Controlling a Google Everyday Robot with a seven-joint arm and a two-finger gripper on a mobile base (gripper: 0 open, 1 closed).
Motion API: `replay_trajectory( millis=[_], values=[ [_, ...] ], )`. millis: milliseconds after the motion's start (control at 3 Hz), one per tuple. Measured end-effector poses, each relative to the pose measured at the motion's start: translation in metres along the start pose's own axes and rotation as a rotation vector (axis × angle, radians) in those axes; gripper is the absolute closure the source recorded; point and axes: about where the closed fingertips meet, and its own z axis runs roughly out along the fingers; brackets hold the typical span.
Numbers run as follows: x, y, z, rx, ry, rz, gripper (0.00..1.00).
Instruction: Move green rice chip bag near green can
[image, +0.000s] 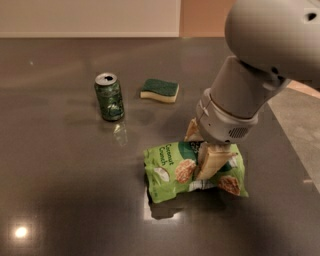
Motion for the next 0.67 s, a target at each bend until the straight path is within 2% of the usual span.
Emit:
replay_trajectory(
  millis=[333, 667],
  values=[
    [-0.026, -0.017, -0.012, -0.005, -0.016, -0.009, 1.0],
    [-0.052, -0.037, -0.016, -0.005, -0.038, 0.008, 1.0]
  ],
)
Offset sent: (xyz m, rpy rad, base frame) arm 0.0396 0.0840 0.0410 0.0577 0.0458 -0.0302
